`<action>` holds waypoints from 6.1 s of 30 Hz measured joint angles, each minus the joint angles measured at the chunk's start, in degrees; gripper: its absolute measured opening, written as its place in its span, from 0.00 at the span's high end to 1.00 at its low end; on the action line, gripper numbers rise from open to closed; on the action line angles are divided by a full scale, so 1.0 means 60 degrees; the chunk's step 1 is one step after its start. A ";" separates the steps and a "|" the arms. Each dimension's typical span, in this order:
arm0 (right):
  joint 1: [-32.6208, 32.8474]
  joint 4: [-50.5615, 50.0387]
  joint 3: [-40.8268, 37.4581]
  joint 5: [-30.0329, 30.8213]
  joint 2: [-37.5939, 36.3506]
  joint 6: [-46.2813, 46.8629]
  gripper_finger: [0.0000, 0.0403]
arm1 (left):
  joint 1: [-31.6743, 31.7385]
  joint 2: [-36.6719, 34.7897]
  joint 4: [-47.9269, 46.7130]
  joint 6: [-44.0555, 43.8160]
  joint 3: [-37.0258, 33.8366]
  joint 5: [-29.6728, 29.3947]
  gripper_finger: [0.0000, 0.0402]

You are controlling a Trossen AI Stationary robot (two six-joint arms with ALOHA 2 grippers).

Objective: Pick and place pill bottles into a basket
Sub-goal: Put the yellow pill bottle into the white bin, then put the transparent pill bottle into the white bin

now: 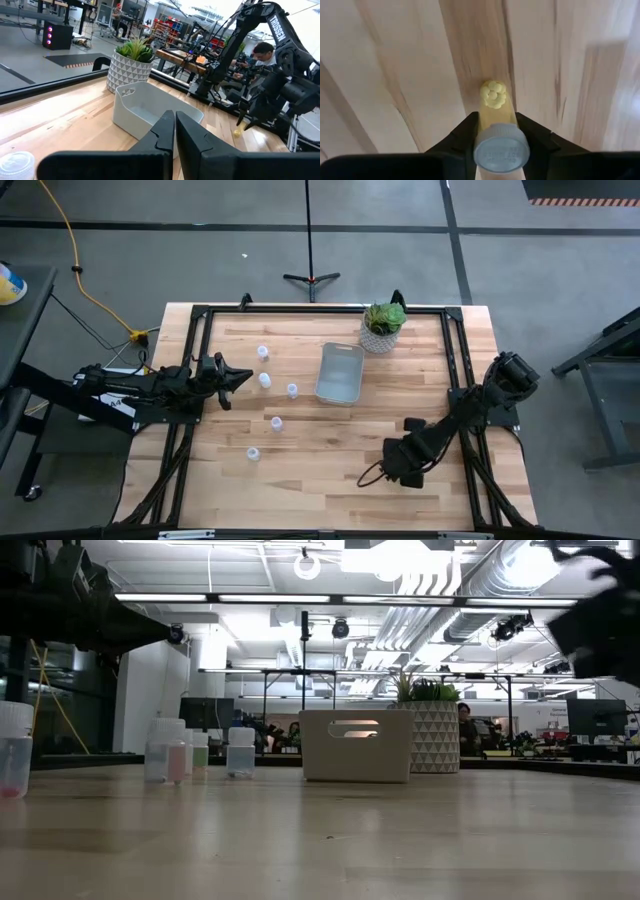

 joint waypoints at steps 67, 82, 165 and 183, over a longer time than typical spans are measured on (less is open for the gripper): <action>-0.6746 0.1489 0.3052 0.0157 0.0922 -1.1321 0.72 | 0.0000 0.0000 0.0003 0.0248 0.0000 -0.0240 0.87; -0.6746 0.1605 0.3048 -0.0093 0.1758 -1.1318 0.71 | 0.0000 0.0000 0.0004 0.0248 0.0000 -0.0248 0.87; -0.7689 1.0614 -0.9975 0.2985 -1.5628 -0.3771 0.81 | 0.0000 0.0000 0.0831 -0.1084 0.0004 0.0284 0.77; -0.7689 1.0078 -0.9979 0.3809 -1.5624 -0.3060 0.64 | 0.0011 0.3866 -0.1002 0.2898 0.4213 -0.1539 0.38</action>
